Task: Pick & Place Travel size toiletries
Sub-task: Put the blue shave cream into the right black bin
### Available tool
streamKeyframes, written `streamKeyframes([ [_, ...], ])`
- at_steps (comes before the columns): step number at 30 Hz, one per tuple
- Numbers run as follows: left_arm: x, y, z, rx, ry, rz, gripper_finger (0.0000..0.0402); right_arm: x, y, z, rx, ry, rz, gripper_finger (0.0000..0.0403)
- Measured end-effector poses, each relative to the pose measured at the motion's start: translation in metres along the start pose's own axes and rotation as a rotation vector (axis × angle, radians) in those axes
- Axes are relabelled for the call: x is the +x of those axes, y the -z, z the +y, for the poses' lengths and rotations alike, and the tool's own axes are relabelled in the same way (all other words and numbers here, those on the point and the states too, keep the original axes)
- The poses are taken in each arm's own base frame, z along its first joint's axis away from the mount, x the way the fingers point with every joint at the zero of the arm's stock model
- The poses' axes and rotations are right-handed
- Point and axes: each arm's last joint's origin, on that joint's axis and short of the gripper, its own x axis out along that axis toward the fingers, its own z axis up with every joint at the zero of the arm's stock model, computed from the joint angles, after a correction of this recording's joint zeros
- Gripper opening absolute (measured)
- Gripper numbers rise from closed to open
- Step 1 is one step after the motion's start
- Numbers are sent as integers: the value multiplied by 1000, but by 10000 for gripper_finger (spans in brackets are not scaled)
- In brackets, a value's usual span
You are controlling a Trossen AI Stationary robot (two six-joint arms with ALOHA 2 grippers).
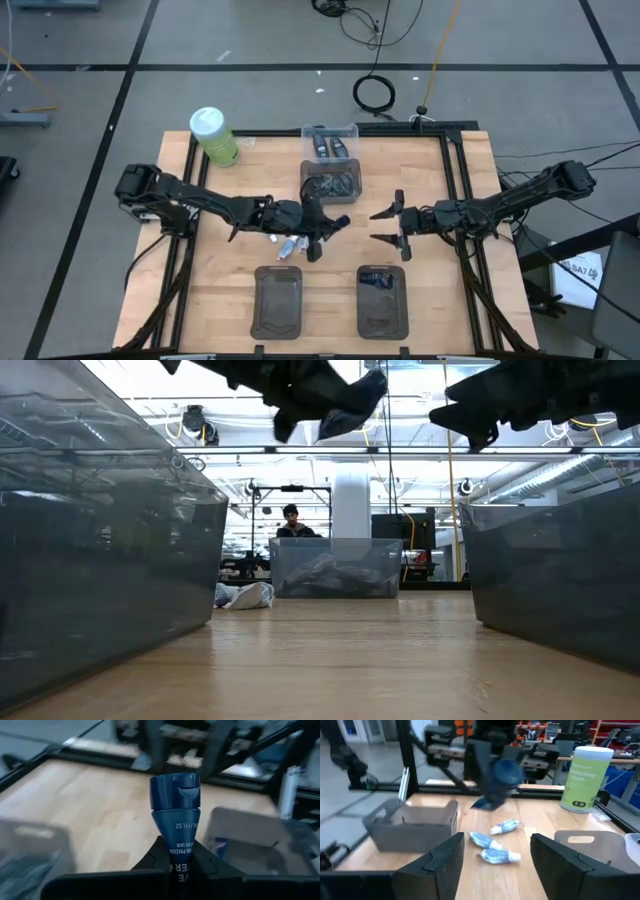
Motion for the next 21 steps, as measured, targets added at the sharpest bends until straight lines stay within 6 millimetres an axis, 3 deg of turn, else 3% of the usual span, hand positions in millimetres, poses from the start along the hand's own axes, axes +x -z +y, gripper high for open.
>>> streamKeyframes([
  [10, 12, 5, -1, 11, 41, -24, 33, 22, 5, 1, 59, 5, -116, 302],
  [21, 13, 6, -2, 51, 48, -19, 17, 42, 14, -9, 118, 9, -200, 294],
])
